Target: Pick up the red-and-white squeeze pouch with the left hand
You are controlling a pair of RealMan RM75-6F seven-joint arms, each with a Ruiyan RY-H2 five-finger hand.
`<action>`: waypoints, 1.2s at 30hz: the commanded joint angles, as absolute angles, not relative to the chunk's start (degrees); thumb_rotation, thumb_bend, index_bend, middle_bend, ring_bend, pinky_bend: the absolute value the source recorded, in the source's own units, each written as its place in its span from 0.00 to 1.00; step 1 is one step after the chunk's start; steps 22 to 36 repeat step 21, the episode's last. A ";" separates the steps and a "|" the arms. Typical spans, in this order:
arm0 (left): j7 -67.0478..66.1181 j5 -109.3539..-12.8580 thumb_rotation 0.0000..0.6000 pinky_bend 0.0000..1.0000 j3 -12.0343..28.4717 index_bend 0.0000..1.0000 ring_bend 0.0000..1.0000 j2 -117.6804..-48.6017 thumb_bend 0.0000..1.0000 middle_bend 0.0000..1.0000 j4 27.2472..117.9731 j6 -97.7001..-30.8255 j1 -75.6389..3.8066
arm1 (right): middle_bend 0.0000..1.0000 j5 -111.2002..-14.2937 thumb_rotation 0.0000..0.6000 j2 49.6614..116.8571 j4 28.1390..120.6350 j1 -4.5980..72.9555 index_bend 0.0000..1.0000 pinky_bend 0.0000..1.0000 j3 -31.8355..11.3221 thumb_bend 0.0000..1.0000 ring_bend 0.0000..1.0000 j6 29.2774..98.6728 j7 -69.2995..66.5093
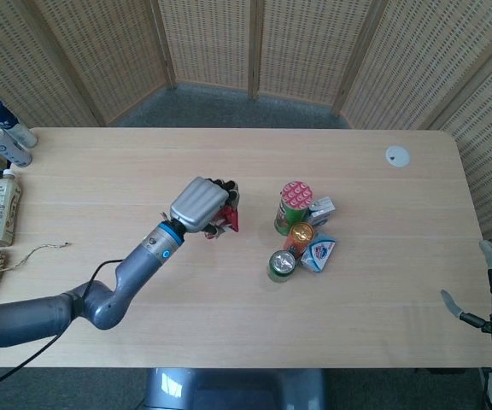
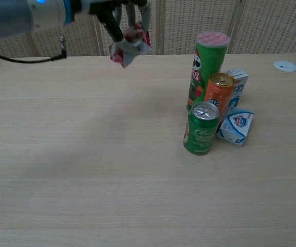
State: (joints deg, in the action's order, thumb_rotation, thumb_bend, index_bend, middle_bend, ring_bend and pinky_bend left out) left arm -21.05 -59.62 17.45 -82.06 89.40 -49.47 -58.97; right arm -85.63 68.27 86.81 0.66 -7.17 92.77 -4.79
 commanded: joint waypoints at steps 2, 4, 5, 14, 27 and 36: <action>-25.17 -53.47 1.00 0.52 22.92 0.52 0.44 -68.30 0.28 0.43 104.68 -57.52 -54.52 | 0.13 -86.35 0.43 69.22 85.86 0.90 0.00 0.00 -6.82 0.27 0.00 92.74 -5.64; -25.20 -52.19 1.00 0.52 23.76 0.52 0.44 -65.56 0.28 0.43 107.52 -58.56 -53.75 | 0.13 -86.74 0.43 69.67 85.39 0.99 0.00 0.00 -6.69 0.27 0.00 92.85 -5.90; -25.15 -51.56 1.00 0.52 24.17 0.52 0.44 -64.02 0.28 0.43 109.11 -59.18 -53.29 | 0.13 -86.95 0.43 70.01 85.09 1.02 0.00 0.00 -6.63 0.27 0.00 92.96 -6.12; -23.66 -52.42 1.00 0.52 24.04 0.52 0.44 -58.88 0.28 0.44 114.28 -62.06 -50.97 | 0.13 -87.77 0.43 71.18 84.41 0.91 0.00 0.00 -6.16 0.27 0.00 93.45 -6.81; -22.19 -53.72 1.00 0.52 23.06 0.53 0.44 -58.74 0.28 0.45 114.11 -62.51 -50.61 | 0.13 -87.79 0.43 70.55 85.32 0.95 0.00 0.00 -6.20 0.27 0.00 93.35 -6.14; -22.19 -53.72 1.00 0.52 23.06 0.53 0.44 -58.74 0.28 0.45 114.11 -62.51 -50.61 | 0.13 -87.79 0.43 70.55 85.32 0.95 0.00 0.00 -6.20 0.27 0.00 93.35 -6.14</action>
